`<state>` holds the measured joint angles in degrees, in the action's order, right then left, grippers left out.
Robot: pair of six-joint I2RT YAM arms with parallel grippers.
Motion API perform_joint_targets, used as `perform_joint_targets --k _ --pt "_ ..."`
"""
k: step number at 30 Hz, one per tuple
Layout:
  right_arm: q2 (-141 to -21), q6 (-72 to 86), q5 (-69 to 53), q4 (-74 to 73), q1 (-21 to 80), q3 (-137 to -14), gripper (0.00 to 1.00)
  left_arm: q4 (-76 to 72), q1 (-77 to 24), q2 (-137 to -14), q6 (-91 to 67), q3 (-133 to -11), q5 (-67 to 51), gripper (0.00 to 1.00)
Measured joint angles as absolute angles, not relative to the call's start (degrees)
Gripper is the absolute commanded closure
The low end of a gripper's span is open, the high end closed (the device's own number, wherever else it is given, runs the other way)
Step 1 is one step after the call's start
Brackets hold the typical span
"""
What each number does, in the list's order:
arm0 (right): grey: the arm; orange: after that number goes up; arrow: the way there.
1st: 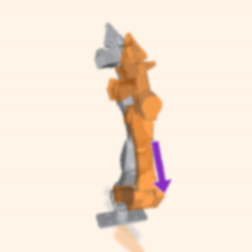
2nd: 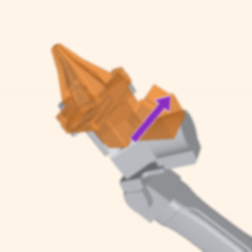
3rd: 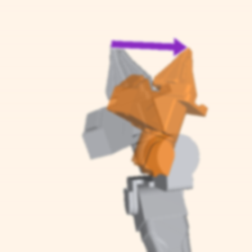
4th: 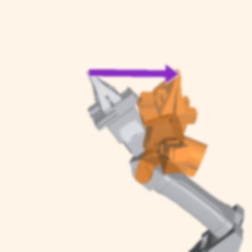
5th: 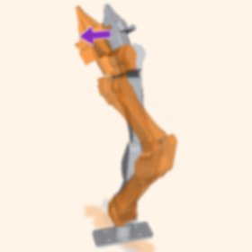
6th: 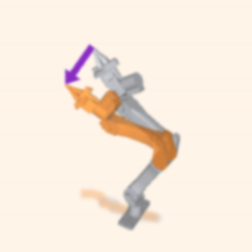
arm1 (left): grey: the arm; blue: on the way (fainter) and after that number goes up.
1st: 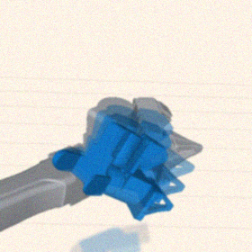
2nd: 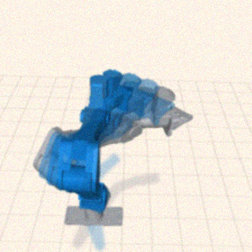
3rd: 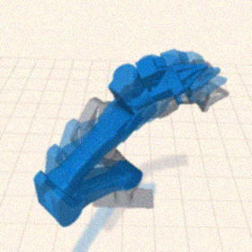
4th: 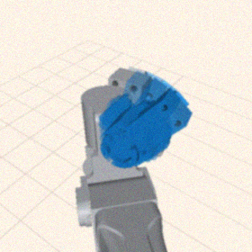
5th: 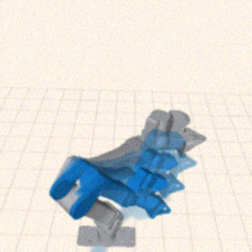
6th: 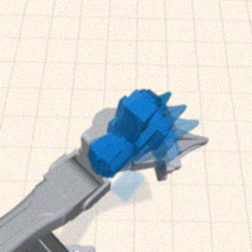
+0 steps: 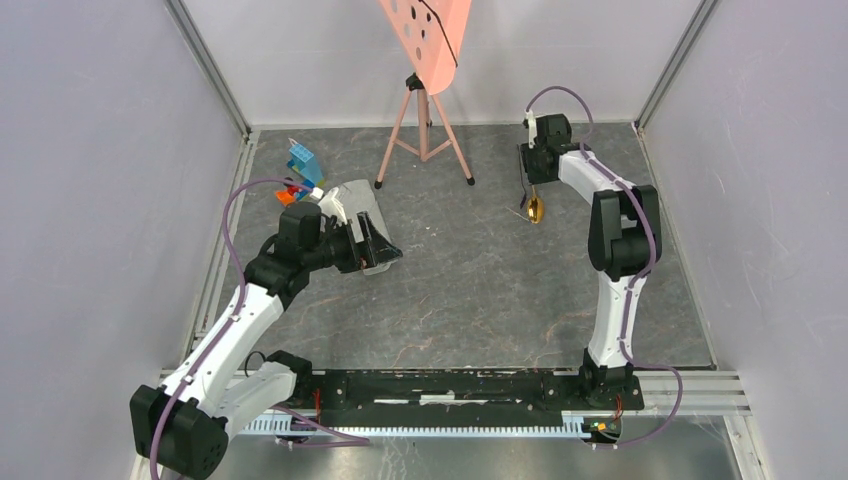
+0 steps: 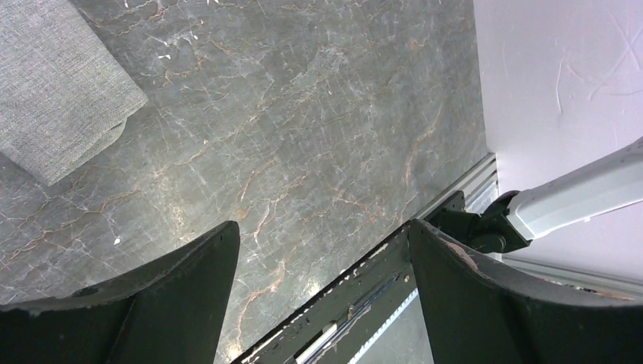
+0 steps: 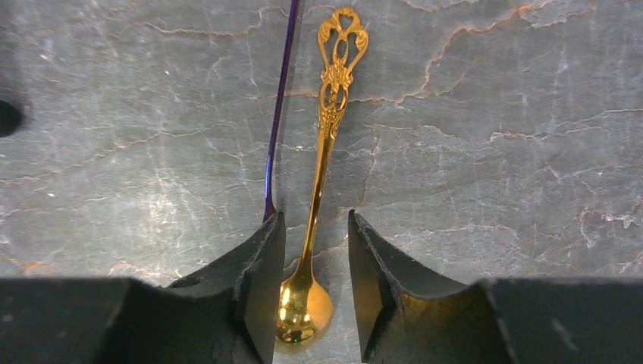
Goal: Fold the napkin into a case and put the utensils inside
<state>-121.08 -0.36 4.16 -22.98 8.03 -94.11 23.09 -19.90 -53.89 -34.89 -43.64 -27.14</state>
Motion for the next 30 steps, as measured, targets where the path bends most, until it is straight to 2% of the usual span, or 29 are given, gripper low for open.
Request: perform_joint_targets --k 7,13,18,19,26,30 --pt "-124.29 -0.75 4.84 -23.92 8.03 -94.35 0.64 23.11 -19.9 -53.89 -34.92 -43.64 -28.14 0.12" --pt "-126.19 -0.97 4.8 -23.53 8.05 -94.8 0.78 23.99 -19.9 -53.71 -34.92 -43.64 -29.1 0.12" --pt "-126.5 -1.41 4.78 -23.18 8.14 -95.15 0.94 24.93 -19.9 -52.82 -34.92 -43.79 -29.19 0.12" --pt "-126.5 -1.5 4.71 -23.18 8.14 -95.18 1.0 25.23 -19.9 -52.62 -34.94 -43.88 -29.21 0.12" --pt "-126.28 -1.96 5.21 -23.16 8.12 -95.22 1.0 25.87 -19.9 -50.48 -35.07 -44.47 -30.48 0.12" --pt "-120.07 -1.89 6.0 -21.06 8.12 -88.25 1.0 25.76 -19.9 -49.47 -36.03 -44.51 -31.2 0.12"
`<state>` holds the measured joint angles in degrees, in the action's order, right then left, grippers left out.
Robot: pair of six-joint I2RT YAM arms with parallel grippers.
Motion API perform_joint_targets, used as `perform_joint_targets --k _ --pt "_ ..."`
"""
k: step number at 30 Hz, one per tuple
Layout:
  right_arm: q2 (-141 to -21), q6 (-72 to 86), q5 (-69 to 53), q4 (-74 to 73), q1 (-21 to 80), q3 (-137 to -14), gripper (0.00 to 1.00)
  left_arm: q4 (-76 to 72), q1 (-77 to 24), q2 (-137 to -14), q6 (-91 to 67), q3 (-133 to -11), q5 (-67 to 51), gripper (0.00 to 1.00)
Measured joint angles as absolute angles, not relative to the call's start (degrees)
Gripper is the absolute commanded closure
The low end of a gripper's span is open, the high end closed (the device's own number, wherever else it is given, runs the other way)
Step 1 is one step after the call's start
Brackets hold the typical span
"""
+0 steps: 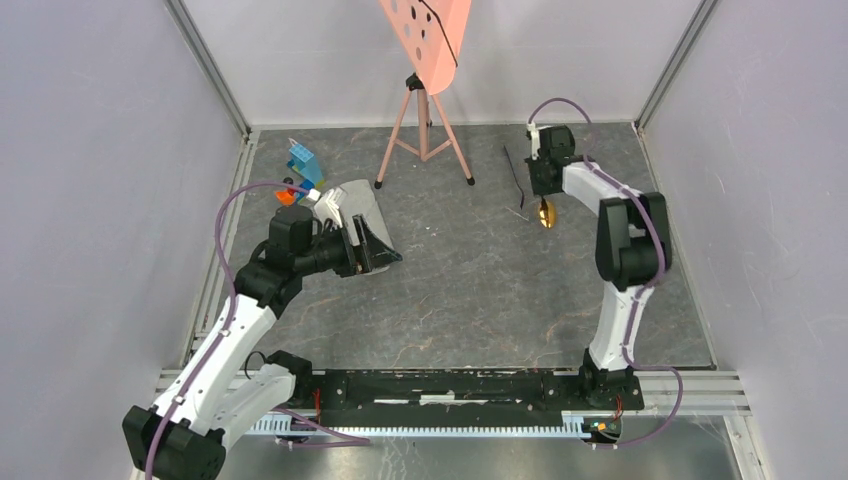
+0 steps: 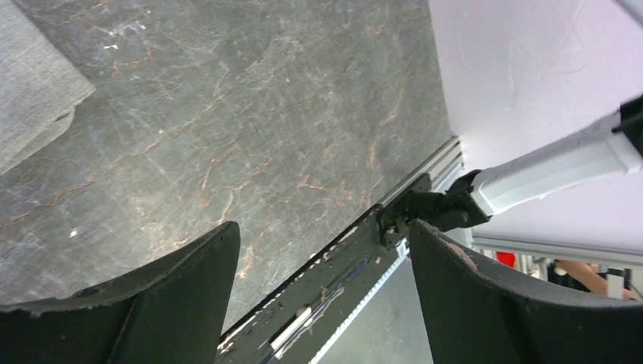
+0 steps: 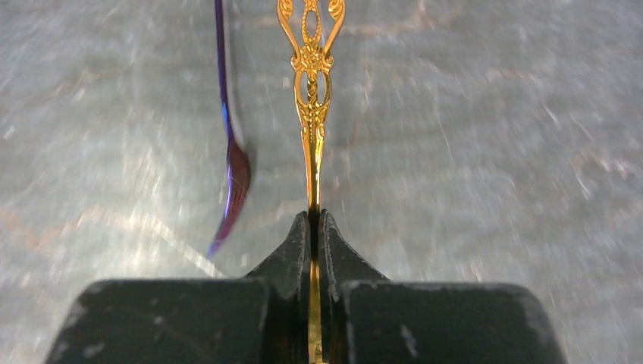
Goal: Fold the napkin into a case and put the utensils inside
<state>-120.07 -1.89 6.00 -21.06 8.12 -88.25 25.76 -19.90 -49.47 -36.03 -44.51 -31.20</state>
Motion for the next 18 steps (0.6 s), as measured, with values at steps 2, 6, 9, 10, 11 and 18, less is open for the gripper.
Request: perform_joint_targets --k 2,6,9,10,11,18 --pt "-112.66 -1.54 6.11 -19.09 8.12 -81.52 1.0 24.86 -19.9 -49.3 -37.1 -44.4 -32.03 0.13" --pt "-90.76 1.69 1.26 -8.16 8.12 -64.47 1.0 16.47 -20.08 -48.21 -43.05 -40.45 -34.7 0.14" --pt "-74.3 5.87 -6.44 6.7 8.75 -50.7 1.0 6.72 -21.56 -48.4 -50.11 -35.22 -35.86 0.14" --pt "-69.6 7.09 -8.47 11.81 9.76 -46.35 1.0 2.74 -22.85 -49.06 -52.9 -33.5 -35.92 0.14" --pt "-65.98 8.19 -10.39 15.57 10.96 -42.98 1.0 -0.93 -24.6 -50.04 -55.46 -32.27 -35.73 0.14" --pt "-49.98 21.37 -22.37 46.48 18.33 -23.86 1.0 -30.79 -40.14 -62.63 -70.11 -30.02 -29.21 0.15"
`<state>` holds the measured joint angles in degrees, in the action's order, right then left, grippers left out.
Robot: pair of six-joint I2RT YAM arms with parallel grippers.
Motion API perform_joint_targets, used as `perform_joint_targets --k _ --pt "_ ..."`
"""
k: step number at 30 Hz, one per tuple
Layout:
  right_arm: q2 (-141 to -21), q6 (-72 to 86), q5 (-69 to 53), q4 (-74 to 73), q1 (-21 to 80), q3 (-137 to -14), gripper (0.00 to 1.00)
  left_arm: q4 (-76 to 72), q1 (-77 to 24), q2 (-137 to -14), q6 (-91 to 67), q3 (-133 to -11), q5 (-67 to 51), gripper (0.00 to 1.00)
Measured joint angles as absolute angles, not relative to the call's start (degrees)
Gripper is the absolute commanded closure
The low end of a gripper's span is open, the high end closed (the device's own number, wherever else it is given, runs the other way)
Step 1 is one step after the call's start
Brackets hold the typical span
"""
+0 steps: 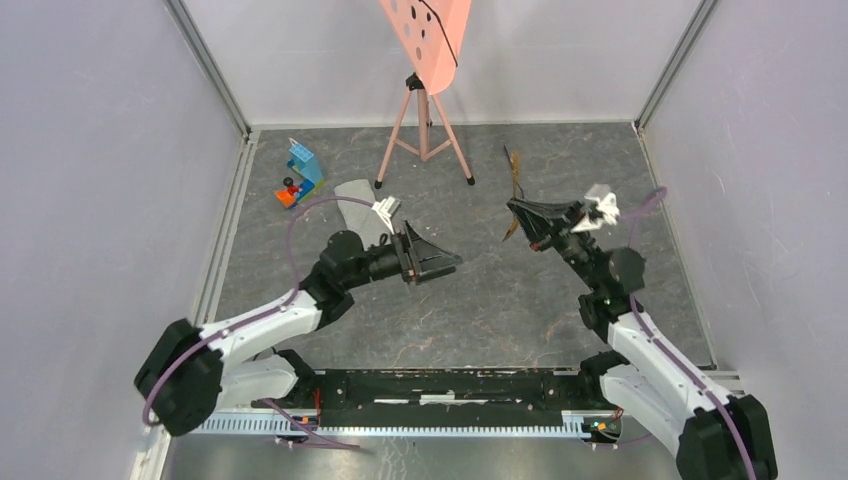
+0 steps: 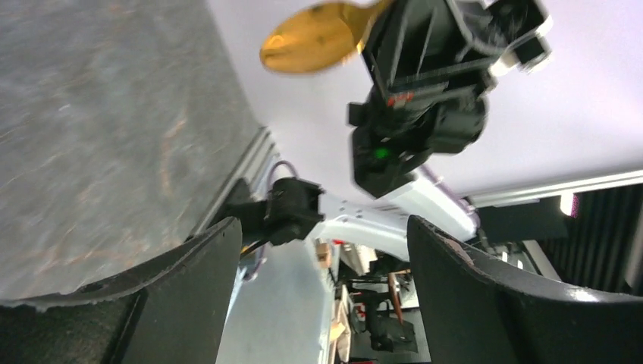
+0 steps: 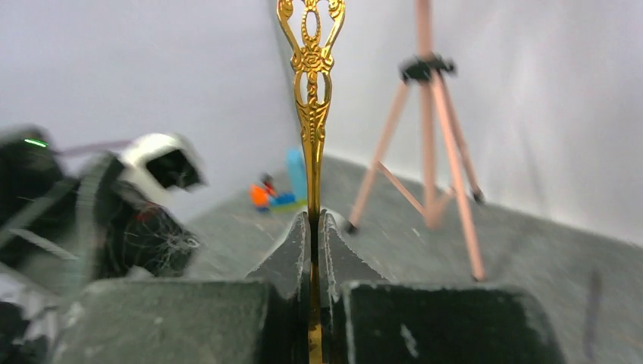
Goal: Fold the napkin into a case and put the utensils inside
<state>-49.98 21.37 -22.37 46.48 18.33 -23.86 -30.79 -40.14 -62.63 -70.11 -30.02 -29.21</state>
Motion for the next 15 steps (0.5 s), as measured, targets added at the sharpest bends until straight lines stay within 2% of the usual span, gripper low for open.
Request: perform_joint_targets --k 3,9,15 --pt "-45.39 29.08 -23.51 59.66 19.99 -19.38 1.0 -44.58 -45.01 -68.86 -73.03 -29.98 -26.28 0.15" --pt "-41.01 40.88 -23.7 78.89 21.65 -18.15 1.0 -64.4 -52.14 -77.01 -74.08 -31.55 -22.46 0.14" --pt "-41.08 45.82 -23.75 84.47 21.76 -18.09 1.0 -75.48 -56.27 -80.97 -77.82 -36.4 -17.72 0.17"
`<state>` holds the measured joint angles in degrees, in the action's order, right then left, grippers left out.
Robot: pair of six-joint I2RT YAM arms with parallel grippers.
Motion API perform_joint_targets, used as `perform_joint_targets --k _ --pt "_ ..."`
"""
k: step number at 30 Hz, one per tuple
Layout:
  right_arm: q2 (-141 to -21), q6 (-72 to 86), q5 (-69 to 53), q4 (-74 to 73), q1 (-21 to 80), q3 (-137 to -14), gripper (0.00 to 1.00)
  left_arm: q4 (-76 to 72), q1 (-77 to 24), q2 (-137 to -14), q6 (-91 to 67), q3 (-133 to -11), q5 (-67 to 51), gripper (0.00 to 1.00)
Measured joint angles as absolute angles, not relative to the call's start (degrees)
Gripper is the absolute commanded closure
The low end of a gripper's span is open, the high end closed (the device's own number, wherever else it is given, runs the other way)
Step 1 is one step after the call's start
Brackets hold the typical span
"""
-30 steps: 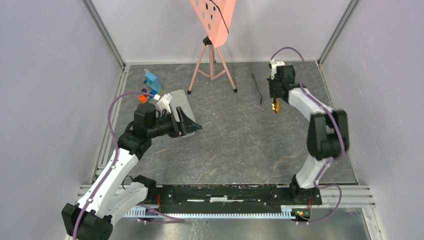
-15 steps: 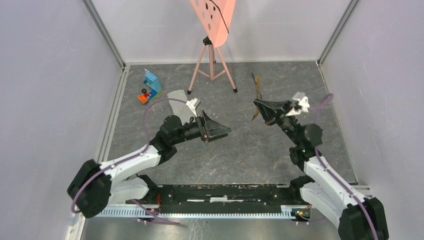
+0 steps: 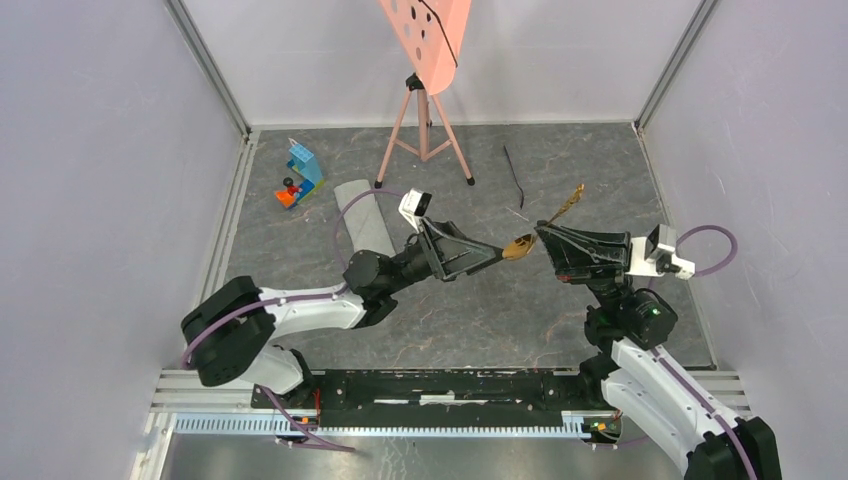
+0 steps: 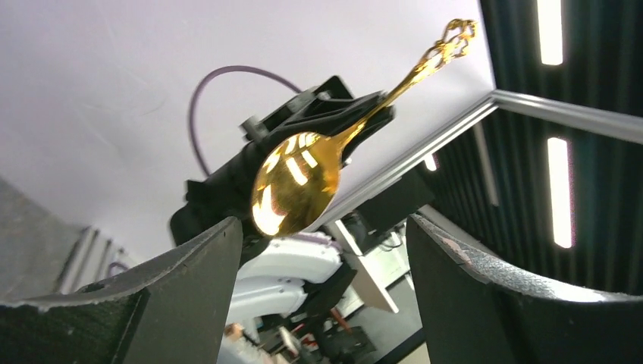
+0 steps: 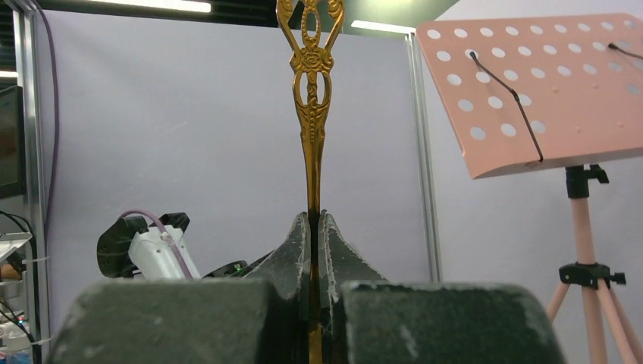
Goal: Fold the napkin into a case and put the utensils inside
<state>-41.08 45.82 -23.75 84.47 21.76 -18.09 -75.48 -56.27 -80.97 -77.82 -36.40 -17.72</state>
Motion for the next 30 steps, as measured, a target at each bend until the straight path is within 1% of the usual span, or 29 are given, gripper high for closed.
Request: perform_joint_targets --k 2,5,7,10,11,13,17,20,22,23,24,25,26,28,30 --pt "-41.67 46.72 -23.77 84.6 21.78 -17.72 1.0 -78.54 -57.3 -83.2 -80.53 -37.85 -16.03 0.18" --pt "-42.98 48.01 -23.77 84.66 21.91 -16.73 1.0 -80.86 -58.65 -87.18 -84.62 -39.31 -13.76 0.23" --pt "-43.57 48.42 -23.79 84.64 22.04 -16.4 1.0 -80.95 -59.59 -89.27 -86.91 -39.38 -12.25 0.27" --pt "-44.21 48.6 -24.05 84.64 22.13 -16.1 1.0 -80.93 -60.34 -90.5 -88.9 -39.38 -10.63 0.36" --pt "-44.18 48.56 -24.18 84.66 22.13 -15.99 1.0 -81.01 -60.4 -90.5 -89.08 -39.38 -10.33 0.42" --pt "-43.94 48.29 -24.43 84.66 22.13 -15.57 1.0 -81.67 -60.4 -90.5 -89.54 -39.38 -9.8 0.49" --pt "-43.05 48.1 -24.32 84.84 22.13 -14.66 1.0 -81.65 -60.45 -90.83 -90.83 -39.38 -9.17 0.61" --pt "-42.59 47.9 -24.1 84.9 22.13 -14.22 1.0 -81.69 -60.51 -91.33 -91.68 -39.38 -8.93 0.77" --pt "-42.37 47.7 -23.94 84.95 22.13 -14.2 0.98 -81.58 -60.49 -91.48 -92.25 -39.35 -8.67 0.94" --pt "-42.09 47.46 -23.97 84.97 22.13 -14.2 0.89 -81.58 -60.49 -91.48 -92.53 -39.33 -8.47 0.98" --pt "-41.67 47.07 -24.05 84.97 22.13 -14.17 0.74 -81.73 -60.47 -91.48 -92.75 -39.31 -8.25 0.98" --pt "-41.25 46.85 -24.12 84.93 22.13 -14.09 0.55 -82.06 -60.36 -91.44 -92.75 -39.24 -8.12 0.98" --pt "-40.56 46.65 -24.29 84.88 22.13 -13.78 0.4 -81.95 -59.96 -91.07 -92.71 -39.0 -8.36 0.98" --pt "-38.06 46.06 -24.77 84.4 22.17 -12.1 0.29 -80.18 -58.5 -89.27 -92.33 -37.71 -9.91 0.98" --pt "-33.63 44.01 -25.34 79.61 22.31 -10.07 0.19 -73.73 -54.54 -84.58 -89.97 -35.38 -13.3 0.98"
